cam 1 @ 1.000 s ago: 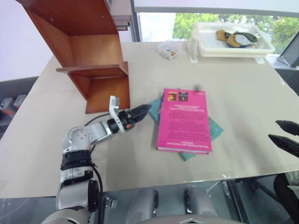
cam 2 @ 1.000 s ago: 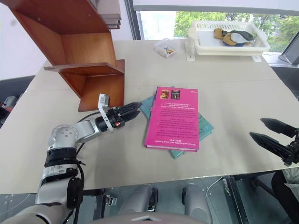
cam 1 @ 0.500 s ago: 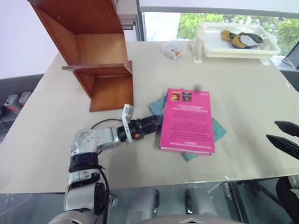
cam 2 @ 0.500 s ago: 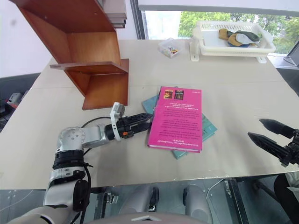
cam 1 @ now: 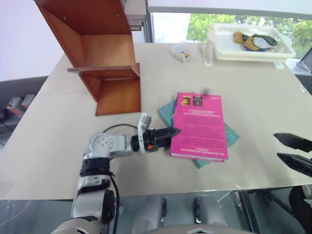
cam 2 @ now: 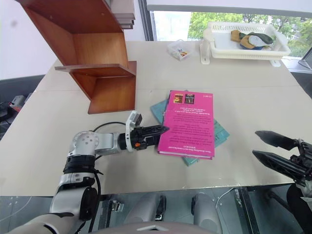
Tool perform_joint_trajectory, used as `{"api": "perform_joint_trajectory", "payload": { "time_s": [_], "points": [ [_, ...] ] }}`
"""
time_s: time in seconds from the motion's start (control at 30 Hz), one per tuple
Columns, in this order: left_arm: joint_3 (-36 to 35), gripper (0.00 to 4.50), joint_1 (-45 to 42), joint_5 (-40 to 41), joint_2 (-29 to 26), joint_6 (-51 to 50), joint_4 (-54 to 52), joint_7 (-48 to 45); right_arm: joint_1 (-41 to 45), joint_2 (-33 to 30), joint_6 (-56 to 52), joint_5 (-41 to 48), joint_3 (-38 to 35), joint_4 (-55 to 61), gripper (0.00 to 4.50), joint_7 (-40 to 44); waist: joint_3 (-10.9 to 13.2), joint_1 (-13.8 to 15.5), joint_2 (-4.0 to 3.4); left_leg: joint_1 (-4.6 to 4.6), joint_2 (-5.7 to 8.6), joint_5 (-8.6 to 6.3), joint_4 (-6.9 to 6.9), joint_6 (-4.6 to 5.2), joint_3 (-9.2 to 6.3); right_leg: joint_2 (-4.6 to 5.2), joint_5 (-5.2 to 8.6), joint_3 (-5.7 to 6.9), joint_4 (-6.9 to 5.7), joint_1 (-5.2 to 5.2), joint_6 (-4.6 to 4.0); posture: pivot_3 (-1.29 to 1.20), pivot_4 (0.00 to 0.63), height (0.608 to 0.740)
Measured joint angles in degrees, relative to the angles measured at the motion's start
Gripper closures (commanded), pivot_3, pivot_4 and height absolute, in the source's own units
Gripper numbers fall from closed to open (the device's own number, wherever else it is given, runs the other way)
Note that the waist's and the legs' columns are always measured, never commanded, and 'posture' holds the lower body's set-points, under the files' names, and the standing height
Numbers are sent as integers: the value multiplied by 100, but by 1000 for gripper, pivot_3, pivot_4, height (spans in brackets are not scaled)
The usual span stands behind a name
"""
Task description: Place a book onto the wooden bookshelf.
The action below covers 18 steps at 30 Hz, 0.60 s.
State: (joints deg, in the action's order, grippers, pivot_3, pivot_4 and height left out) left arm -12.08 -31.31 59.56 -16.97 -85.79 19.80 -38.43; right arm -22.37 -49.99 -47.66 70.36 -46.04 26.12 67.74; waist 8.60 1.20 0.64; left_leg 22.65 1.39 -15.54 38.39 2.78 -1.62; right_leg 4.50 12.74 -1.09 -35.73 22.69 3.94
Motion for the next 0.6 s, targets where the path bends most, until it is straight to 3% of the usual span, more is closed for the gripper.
{"api": "perform_joint_trajectory", "payload": {
  "time_s": [0.1, 0.3, 0.6],
  "points": [
    [89, 1483, -112, -97, 37, -1, 115, -76, -158, -153, -55, -33, -12, 36, 0, 178, 1, 6, 1, 1, 1, 0, 0, 0, 0, 0, 0, 8, 1, 0, 0, 0, 150, 740],
    [129, 4001, -127, -165, 28, -62, 125, -252, -266, -436, -42, -329, -254, -58, 0, 437, 1, 4, 2, 2, 0, 0, 0, 0, -2, -1, 1, 13, 2, 0, 0, 0, 150, 740],
    [-665, 4130, 256, 273, 55, -568, -364, -38, -311, -401, 53, -645, -265, -137, 0, 542, 2, -39, 2, 9, -5, -1, -4, 0, -7, -1, -3, 4, 5, 7, 7, 0, 150, 740]
  ]
}}
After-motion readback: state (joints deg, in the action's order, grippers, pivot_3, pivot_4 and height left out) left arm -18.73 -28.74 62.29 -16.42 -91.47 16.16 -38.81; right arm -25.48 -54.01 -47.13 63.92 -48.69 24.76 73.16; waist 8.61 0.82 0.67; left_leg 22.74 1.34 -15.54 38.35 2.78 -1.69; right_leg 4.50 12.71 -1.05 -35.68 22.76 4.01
